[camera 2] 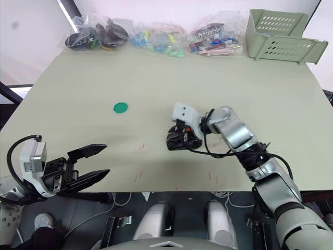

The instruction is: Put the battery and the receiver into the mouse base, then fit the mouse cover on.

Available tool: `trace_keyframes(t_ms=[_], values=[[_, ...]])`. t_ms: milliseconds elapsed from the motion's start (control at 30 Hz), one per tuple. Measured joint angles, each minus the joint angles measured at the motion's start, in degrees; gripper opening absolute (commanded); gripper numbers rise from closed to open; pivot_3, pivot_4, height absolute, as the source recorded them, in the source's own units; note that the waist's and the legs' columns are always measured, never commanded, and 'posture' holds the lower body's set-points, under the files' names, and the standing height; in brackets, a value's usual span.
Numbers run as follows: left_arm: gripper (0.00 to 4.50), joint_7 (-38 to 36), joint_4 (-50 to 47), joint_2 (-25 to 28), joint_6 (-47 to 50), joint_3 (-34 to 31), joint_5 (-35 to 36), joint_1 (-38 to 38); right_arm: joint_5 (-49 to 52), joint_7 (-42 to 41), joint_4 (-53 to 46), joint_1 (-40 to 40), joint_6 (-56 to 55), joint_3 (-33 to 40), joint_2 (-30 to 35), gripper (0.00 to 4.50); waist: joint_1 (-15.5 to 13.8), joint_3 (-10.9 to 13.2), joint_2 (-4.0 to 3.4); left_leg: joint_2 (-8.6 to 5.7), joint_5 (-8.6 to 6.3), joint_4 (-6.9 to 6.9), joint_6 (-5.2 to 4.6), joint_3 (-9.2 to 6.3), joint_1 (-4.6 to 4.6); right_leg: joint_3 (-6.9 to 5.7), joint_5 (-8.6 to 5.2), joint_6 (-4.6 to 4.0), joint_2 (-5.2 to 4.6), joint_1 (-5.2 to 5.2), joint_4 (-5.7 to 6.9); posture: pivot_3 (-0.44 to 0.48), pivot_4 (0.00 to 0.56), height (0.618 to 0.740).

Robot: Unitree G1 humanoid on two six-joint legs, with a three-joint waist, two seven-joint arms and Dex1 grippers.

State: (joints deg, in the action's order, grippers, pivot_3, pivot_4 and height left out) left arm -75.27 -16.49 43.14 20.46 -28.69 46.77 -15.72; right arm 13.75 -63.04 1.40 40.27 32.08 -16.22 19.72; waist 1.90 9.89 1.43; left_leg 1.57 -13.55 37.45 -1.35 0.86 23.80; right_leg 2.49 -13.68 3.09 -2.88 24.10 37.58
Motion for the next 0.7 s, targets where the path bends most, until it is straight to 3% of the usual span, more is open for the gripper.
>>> trace_keyframes(t_ms=[267, 500, 700], values=[[4.50, -0.02, 0.26, -0.35, -0.12, 0.42, -0.08, 0.68, 6.68, 4.93, -6.08, -17.51, -4.24, 10.75, 0.71, 1.53, 0.45, 0.02, -0.02, 0.00, 0.01, 0.01, 0.00, 0.08, -0.08, 0.06, -0.01, 0.00, 0.09, -0.02, 0.06, 0.000, 0.150, 0.740], [4.50, -0.82, 1.09, -0.34, -0.11, 1.70, -0.32, 2.28, 8.62, 10.98, -6.18, -23.68, -7.11, 12.89, -4.94, 1.53, 0.48, 0.03, -0.04, 0.05, 0.02, 0.04, 0.01, 0.08, -0.14, 0.08, -0.02, -0.01, 0.23, -0.02, 0.12, 0.000, 0.150, 0.740], [4.50, -1.15, 2.09, -0.28, -0.09, 2.28, -0.53, 4.32, 5.26, 15.99, 2.14, -25.39, -17.64, 12.08, -10.14, 1.53, 0.47, 0.00, 0.01, 0.05, 0.02, 0.05, 0.02, 0.11, -0.12, 0.11, -0.02, -0.01, 0.21, -0.02, 0.09, 0.000, 0.150, 0.740]])
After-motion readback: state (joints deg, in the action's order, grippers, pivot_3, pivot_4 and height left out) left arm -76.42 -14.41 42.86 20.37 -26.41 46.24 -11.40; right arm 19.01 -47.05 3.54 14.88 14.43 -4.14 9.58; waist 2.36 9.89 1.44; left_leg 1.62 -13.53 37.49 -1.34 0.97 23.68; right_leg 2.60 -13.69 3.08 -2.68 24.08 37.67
